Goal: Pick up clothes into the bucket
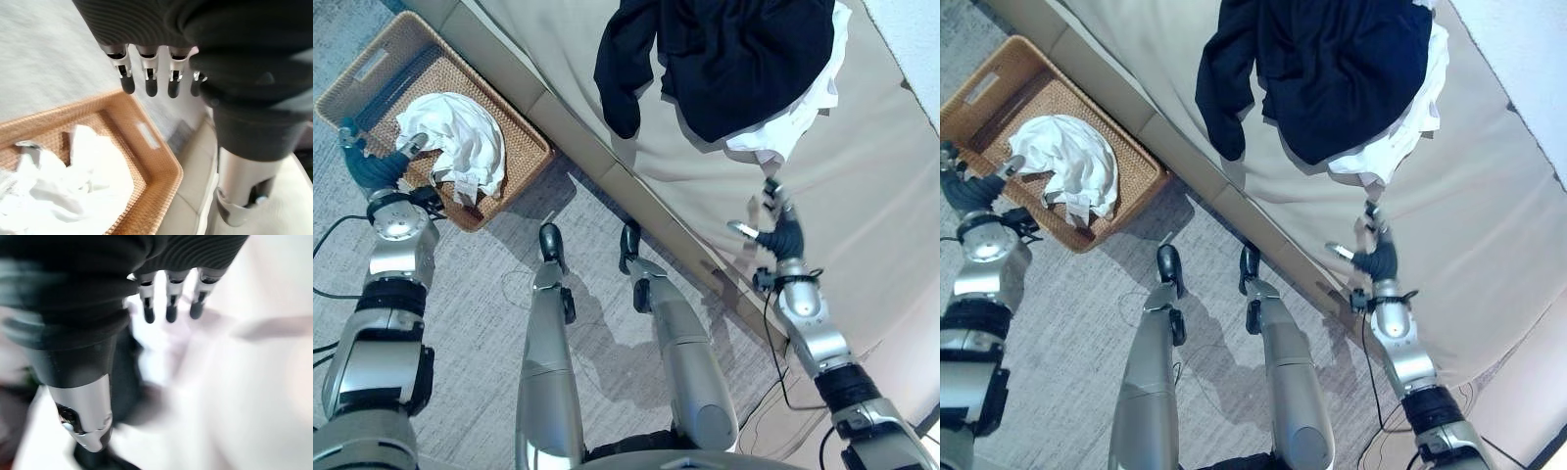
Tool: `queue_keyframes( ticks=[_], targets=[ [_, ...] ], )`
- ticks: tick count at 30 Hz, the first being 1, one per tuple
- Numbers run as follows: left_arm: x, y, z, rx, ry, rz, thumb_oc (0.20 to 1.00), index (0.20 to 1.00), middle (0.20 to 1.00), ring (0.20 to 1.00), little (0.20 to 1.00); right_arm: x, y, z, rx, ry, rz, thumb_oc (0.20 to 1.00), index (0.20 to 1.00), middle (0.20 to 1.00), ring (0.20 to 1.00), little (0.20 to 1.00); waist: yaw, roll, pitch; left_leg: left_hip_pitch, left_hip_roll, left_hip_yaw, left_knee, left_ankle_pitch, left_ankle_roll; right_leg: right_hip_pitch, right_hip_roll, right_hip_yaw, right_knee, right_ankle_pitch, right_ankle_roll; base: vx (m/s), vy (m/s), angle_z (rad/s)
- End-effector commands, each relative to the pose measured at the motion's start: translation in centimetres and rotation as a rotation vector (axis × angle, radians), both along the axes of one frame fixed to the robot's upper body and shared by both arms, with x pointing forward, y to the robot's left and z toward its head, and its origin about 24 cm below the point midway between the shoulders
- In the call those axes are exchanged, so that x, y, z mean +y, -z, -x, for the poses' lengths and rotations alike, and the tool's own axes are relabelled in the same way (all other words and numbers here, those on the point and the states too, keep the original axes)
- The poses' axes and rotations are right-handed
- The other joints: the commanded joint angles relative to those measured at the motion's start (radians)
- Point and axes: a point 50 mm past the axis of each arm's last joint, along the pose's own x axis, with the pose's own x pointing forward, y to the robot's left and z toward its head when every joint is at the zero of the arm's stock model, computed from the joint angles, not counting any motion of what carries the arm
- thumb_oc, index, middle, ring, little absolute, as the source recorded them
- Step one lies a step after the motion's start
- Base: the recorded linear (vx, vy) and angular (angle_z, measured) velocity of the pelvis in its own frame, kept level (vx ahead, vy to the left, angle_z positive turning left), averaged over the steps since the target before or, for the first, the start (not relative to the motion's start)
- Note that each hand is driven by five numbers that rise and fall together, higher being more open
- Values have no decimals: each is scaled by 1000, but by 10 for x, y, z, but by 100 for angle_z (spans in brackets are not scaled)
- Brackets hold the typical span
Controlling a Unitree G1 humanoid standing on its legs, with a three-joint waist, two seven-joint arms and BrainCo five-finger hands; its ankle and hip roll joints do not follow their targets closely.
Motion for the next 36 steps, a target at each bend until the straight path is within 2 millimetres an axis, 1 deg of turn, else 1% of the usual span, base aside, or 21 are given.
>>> queue_keyframes(
  ticks=[1,2,3,5,6,7,8,9,10,11,14,15,16,17,21,22,23,24,27,31,36],
  targets=[
    [-5,19,5,3,-32,-36,1000,1000,1000,1000,1000,-23,-48,9,-243,152,117,1000,1000,1000,1000,1000,37,37,-13,75,-18,-9,43,-74,7,86,-79,12,-99,82,104,13,-19,3],
    [-18,37,9,28,51,-13,1000,1000,1000,1000,1000,-28,-68,8,-305,190,166,1000,1000,1000,1000,1000,51,52,-13,111,-25,-13,13,-65,7,108,-83,13,-96,76,103,-62,-14,6],
    [-18,37,9,29,51,-12,1000,1000,1000,1000,1000,-28,-68,8,-304,189,167,1000,1000,1000,1000,1000,50,53,-13,114,-26,-13,11,-64,7,111,-84,13,-96,76,104,22,-17,4],
    [-37,66,14,95,189,33,1000,1000,1000,1000,1000,-33,-87,6,-357,223,185,1000,1000,1000,1000,1000,69,75,-13,158,-34,-17,-29,-48,6,140,-89,12,-91,65,102,25,-25,10],
    [-52,87,18,147,263,87,1000,1000,1000,1000,1000,-33,-95,2,-370,235,214,1000,1000,1000,1000,1000,84,92,-13,189,-38,-23,-61,-34,5,157,-94,7,-83,58,100,24,-35,15],
    [-52,88,18,147,263,89,1000,1000,1000,1000,1000,-33,-95,2,-370,235,215,1000,1000,1000,1000,1000,82,93,-13,191,-39,-23,-64,-33,5,159,-94,7,-84,58,100,19,-52,18],
    [-62,99,20,196,317,76,1000,1000,1000,1000,1000,-37,-104,-1,-377,260,250,1000,1000,1000,1000,1000,90,103,-13,209,-41,-29,-85,-23,3,173,-98,1,-82,52,99,18,-61,16],
    [-78,118,27,260,375,71,1000,1000,1000,1000,1000,-44,-112,-6,-366,313,304,1000,1000,1000,1000,1000,108,121,-13,239,-46,-41,-122,-6,1,190,-105,-10,-73,41,96,25,-92,21],
    [-85,128,29,301,406,74,1000,1000,1000,1000,1000,-50,-118,-11,-351,345,336,1000,1000,1000,1000,1000,116,130,-13,253,-49,-48,-138,4,-1,198,-109,-17,-67,36,95,22,-61,27],
    [-85,128,29,300,406,76,1000,1000,1000,1000,1000,-50,-119,-11,-352,344,338,1000,1000,1000,1000,1000,113,132,-13,254,-49,-49,-141,5,-1,199,-110,-18,-68,35,95,14,-67,29],
    [-107,159,42,439,509,62,1000,1000,1000,1000,1000,-71,-136,-25,-289,449,396,1000,1000,1000,1000,1000,140,162,-13,297,-58,-71,-190,32,-7,221,-122,-39,-44,13,90,23,-83,27],
    [-126,179,54,548,627,13,1000,1000,1000,1000,1000,-87,-151,-35,-236,529,421,1000,1000,1000,1000,1000,158,188,-13,322,-64,-84,-224,51,-12,232,-131,-49,-29,-2,86,22,-66,23],
    [-127,179,54,547,626,16,1000,1000,1000,1000,1000,-86,-152,-35,-237,526,423,1000,1000,1000,1000,1000,154,189,-13,323,-64,-85,-226,52,-12,233,-131,-49,-29,-3,86,21,-34,30],
    [-134,188,59,591,673,8,1000,1000,1000,1000,1000,-89,-158,-39,-211,538,442,1000,1000,1000,1000,1000,155,197,-13,334,-65,-86,-236,56,-13,236,-136,-53,-22,-8,84,10,-10,29],
    [-161,213,83,722,852,-7,1000,1000,1000,1000,1000,-111,-172,-53,-49,628,491,1000,1000,1000,1000,1000,176,225,-19,348,-68,-90,-262,75,-16,233,-143,-59,-1,-25,76,41,-48,15],
    [-169,216,89,736,894,9,1000,1000,1000,1000,1000,-117,-177,-56,3,653,486,1000,1000,1000,1000,1000,177,234,-25,361,-67,-96,-277,60,-23,233,-143,-49,11,-60,82,11,-66,3],
    [-170,215,89,732,894,11,1000,1000,1000,1000,1000,-117,-179,-56,-1,652,487,1000,1000,1000,1000,1000,176,239,-18,348,-66,-91,-275,85,-19,224,-144,-59,4,-30,74,99,-128,14],
    [-175,220,94,751,910,39,1000,1000,1000,1000,1000,-130,-175,-56,92,704,493,1000,1000,1000,1000,1000,185,248,-23,358,-63,-102,-298,76,-27,222,-145,-53,18,-70,78,4,-62,18],
    [-178,219,94,735,917,78,1000,1000,1000,1000,1000,-137,-181,-55,149,739,517,1000,1000,1000,1000,1000,188,267,-20,354,-60,-108,-321,96,-33,201,-148,-56,32,-78,76,31,-73,18],
    [-187,209,85,656,903,162,1000,1000,1000,1000,1000,-149,-190,-49,207,821,548,1000,1000,1000,1000,1000,196,304,-13,328,-54,-122,-362,129,-43,140,-151,-58,69,-92,72,8,-77,4],
    [-188,194,77,555,870,243,1000,1000,1000,1000,1000,-153,-198,-45,237,866,611,1000,1000,1000,1000,1000,210,328,-13,265,-54,-126,-369,139,-39,36,-151,-37,106,-92,72,12,-52,2]
  ],
)
